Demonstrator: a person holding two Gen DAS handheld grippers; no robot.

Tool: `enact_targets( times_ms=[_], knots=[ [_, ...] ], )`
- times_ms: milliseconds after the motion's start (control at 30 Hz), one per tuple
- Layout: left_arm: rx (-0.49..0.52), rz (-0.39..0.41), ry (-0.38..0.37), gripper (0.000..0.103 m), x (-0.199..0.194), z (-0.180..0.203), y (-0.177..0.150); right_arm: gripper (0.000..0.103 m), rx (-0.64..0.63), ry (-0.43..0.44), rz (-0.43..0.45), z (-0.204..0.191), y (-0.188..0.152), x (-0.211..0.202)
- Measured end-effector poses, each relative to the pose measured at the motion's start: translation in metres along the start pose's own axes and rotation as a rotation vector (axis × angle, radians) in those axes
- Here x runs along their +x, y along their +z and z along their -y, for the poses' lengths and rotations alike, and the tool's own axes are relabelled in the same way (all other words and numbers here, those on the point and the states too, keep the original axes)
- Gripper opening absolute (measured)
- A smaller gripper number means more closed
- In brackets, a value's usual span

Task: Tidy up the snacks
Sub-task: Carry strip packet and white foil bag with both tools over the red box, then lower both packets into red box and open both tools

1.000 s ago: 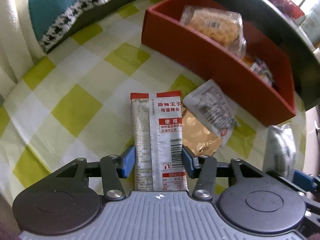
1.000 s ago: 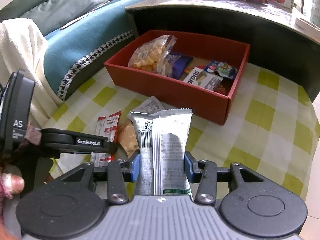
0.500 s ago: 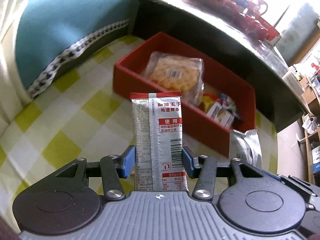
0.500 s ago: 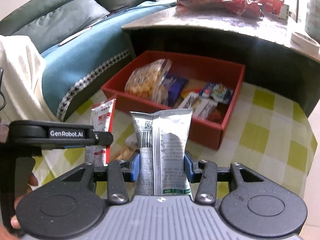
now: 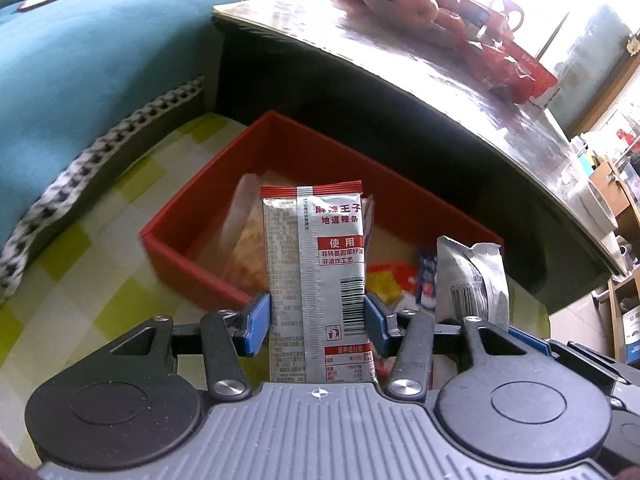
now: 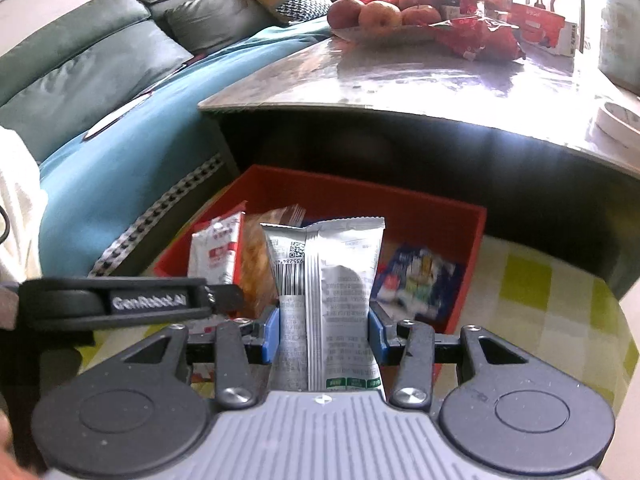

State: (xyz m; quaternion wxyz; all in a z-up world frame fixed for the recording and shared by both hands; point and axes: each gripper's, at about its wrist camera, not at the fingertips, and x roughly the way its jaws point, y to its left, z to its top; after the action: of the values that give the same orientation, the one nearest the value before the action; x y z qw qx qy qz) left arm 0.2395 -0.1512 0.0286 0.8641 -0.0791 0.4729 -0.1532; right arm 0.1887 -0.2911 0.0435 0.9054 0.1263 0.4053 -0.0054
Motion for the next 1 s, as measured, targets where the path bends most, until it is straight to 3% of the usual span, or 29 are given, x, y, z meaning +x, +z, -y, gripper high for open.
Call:
enact_targets(
  times_ms=[200, 533, 667, 1000],
  knots=[
    [0.035, 0.003, 0.007, 0.059, 0.023, 0.010, 0.019, 0.046, 0.017, -0.013, -0.014, 0.013, 0.019, 0.027],
    [0.128, 0.063, 0.085, 0.064, 0.041, 0.024, 0.029, 0.046, 0.018, -0.051, -0.050, 0.025, 0.029, 0.069],
    [0.173, 0.073, 0.121, 0.071, 0.046, 0.030, 0.025, 0.047, 0.024, -0.066, -0.065, 0.031, 0.025, 0.074],
    [0.165, 0.071, 0.108, 0.079, 0.039, 0.029, 0.025, 0.052, 0.015, -0.092, -0.046, 0.032, 0.028, 0.066]
  ],
)
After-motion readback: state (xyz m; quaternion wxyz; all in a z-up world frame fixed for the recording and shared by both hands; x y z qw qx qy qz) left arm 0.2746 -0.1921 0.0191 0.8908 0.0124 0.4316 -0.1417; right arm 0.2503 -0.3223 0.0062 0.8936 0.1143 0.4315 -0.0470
